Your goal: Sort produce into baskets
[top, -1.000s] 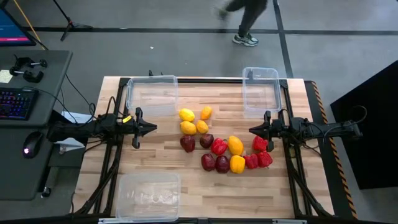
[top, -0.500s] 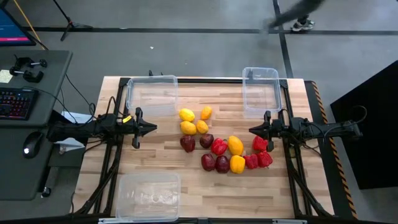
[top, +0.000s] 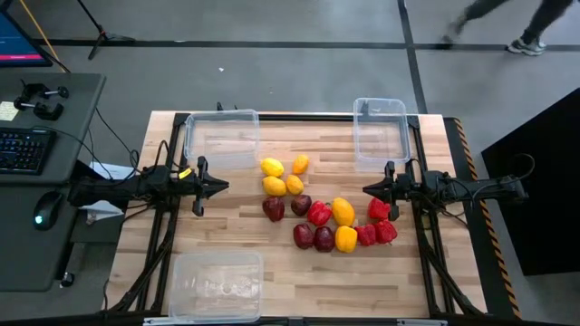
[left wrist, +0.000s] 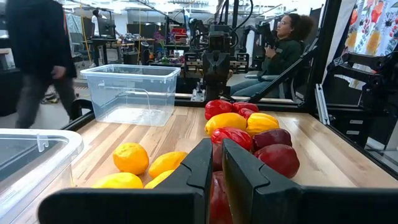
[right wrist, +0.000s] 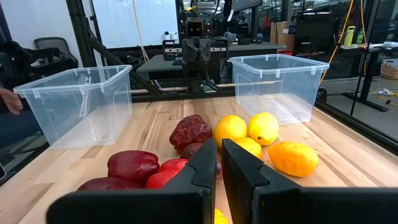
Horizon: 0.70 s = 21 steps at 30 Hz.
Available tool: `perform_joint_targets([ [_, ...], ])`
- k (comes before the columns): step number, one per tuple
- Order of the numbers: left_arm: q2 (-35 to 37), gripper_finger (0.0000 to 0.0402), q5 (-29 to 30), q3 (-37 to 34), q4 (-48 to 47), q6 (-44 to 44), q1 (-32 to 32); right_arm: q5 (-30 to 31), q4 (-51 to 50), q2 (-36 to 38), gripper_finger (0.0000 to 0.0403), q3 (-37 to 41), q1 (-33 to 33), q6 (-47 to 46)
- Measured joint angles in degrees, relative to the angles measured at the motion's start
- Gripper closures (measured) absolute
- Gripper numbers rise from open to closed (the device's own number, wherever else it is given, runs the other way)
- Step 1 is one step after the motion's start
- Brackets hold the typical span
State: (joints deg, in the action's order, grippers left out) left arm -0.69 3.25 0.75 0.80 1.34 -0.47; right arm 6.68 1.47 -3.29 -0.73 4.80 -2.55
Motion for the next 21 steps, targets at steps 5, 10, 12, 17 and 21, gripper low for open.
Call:
perform_joint_targets([
  [5,-0.07,0.0378,0.71,-0.02,3.75,-1.0,0.02,-0.01,0.0,-0.01,0.0386,0.0,-0.01,0.0],
  [10,-0.04,0.0378,7.78,-0.02,21.97,10.53,0.02,-0.01,-0.01,-0.01,0.0386,0.0,-0.01,0.0],
  [12,-0.13,0.0378,11.74,-0.02,30.69,14.76,0.02,-0.01,0.0,0.0,0.0386,0.0,-0.01,0.0],
  [17,-4.05,0.0378,24.07,1.83,33.7,30.28,0.0,0.0,0.01,-0.01,0.0386,0.0,0.0,0.0],
  [21,-15.67,0.0378,27.16,6.76,30.5,38.29,0.0,0.02,0.01,-0.01,0.0386,0.0,-0.02,0.0],
])
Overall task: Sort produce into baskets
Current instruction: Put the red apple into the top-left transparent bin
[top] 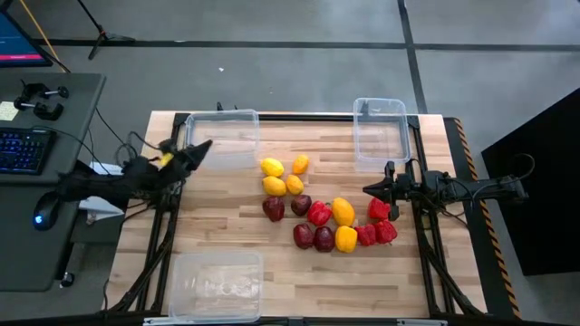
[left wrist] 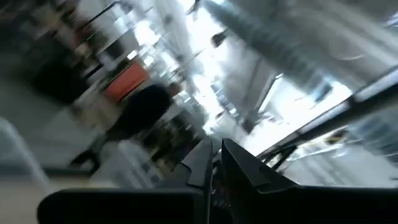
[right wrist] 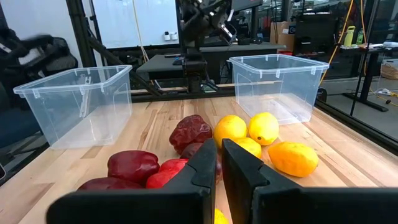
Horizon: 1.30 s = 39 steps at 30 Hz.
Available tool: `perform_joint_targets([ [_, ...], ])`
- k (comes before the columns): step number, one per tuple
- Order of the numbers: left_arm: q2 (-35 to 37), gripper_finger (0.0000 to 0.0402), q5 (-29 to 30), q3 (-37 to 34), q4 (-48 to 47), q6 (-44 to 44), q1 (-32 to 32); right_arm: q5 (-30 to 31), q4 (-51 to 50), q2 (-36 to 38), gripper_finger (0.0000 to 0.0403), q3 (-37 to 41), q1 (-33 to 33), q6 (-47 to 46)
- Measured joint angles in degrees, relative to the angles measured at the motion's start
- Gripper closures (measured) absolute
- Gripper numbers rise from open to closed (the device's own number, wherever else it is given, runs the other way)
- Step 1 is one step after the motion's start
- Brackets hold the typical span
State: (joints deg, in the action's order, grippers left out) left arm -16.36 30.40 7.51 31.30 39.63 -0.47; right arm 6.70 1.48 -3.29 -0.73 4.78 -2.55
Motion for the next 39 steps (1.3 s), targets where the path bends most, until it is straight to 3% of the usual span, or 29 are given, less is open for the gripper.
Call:
perform_joint_targets([
  [5,-22.34,0.0378,-3.21,14.2,0.35,0.13,0.11,0.0,0.0,0.01,0.0386,0.0,0.01,0.0],
  [10,-42.06,0.0378,-17.59,31.77,-2.19,-16.7,0.14,0.0,0.0,-0.01,0.0386,0.0,0.0,0.0],
  [12,-47.83,0.0378,-21.43,37.07,-2.3,-21.69,0.17,0.0,0.0,0.01,0.0386,0.0,0.0,0.0],
  [16,-56.14,0.0378,-24.04,45.66,-7.48,-22.2,-0.11,0.0,0.0,-0.01,0.0386,0.0,0.02,0.0],
  [22,-60.21,0.0353,-30.43,56.31,-36.66,-21.78,-2.98,0.0,0.0,-0.02,0.0386,0.0,0.01,0.0],
  [27,-60.58,0.0274,-38.01,60.87,-53.78,-25.71,-3.58,0.0,0.0,-0.02,0.0386,0.0,0.01,0.0],
  [34,-61.22,0.0138,-39.42,62.16,-67.39,-37.39,-0.6,0.0,0.0,-0.02,0.0386,0.0,0.01,0.0],
  [39,-64.04,0.0095,-39.4,62.16,-70.5,-40.89,-0.17,0.0,0.0,-0.02,0.0386,0.0,0.0,0.0],
])
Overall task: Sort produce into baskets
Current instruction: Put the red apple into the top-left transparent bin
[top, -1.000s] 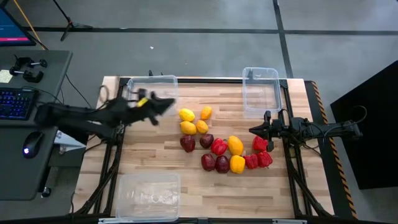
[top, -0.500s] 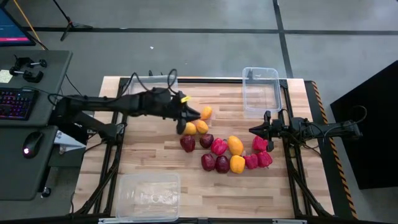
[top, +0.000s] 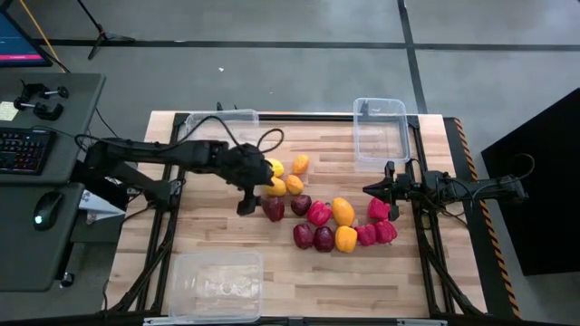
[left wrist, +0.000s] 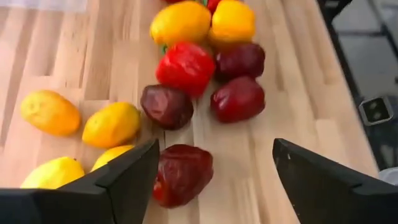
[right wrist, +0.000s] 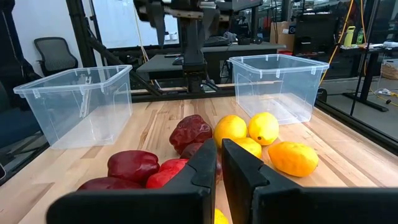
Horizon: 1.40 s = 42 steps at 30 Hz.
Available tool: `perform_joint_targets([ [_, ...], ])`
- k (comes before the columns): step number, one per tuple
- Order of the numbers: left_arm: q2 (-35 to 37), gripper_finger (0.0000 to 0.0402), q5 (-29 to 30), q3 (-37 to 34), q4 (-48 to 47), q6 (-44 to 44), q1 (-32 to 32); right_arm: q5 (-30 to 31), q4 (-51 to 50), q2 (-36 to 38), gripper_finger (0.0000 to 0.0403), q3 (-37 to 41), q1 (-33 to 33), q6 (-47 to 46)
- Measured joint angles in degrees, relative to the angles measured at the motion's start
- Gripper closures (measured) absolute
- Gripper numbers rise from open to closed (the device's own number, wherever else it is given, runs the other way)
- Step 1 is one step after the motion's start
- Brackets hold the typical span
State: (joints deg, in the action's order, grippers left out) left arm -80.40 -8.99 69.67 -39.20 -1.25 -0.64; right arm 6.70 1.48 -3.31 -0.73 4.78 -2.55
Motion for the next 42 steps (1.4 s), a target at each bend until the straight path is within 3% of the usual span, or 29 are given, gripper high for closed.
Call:
perform_joint_targets([
  [9,-7.36,0.0091,1.06,0.0,-1.64,-23.24,3.03,0.0,0.0,0.0,0.0386,0.0,0.02,0.0],
  [16,-15.45,0.0091,10.66,0.0,-1.29,-36.38,4.6,0.0,0.0,0.0,0.0386,0.0,0.02,0.0],
  [26,-22.29,0.0091,10.54,-0.02,0.06,-43.9,4.34,-0.02,0.0,0.0,0.0386,0.0,0.02,0.0],
  [42,-27.32,0.0091,7.86,-0.24,5.69,-39.18,2.32,-0.02,0.0,0.02,0.0386,0.0,0.01,0.0],
])
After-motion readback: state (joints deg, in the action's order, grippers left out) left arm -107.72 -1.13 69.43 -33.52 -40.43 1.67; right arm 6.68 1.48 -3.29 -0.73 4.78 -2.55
